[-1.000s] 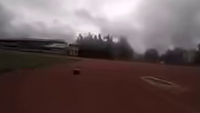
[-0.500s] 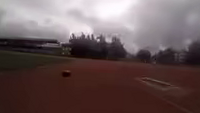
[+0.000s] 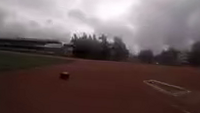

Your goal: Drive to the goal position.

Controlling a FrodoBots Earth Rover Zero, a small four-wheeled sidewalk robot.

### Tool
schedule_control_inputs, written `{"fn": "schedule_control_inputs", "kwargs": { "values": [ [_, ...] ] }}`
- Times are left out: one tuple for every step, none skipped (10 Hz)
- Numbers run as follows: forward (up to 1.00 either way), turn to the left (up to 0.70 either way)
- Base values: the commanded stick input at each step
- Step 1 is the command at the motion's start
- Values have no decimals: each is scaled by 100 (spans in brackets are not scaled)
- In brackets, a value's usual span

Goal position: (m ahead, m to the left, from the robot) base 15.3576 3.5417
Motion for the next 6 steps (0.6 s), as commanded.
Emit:
{"fn": "schedule_control_inputs", "kwargs": {
  "values": [
    [70, -28],
    [70, -35],
    [70, -35],
    [70, 0],
    [70, 0],
    [70, 0]
  ]
}}
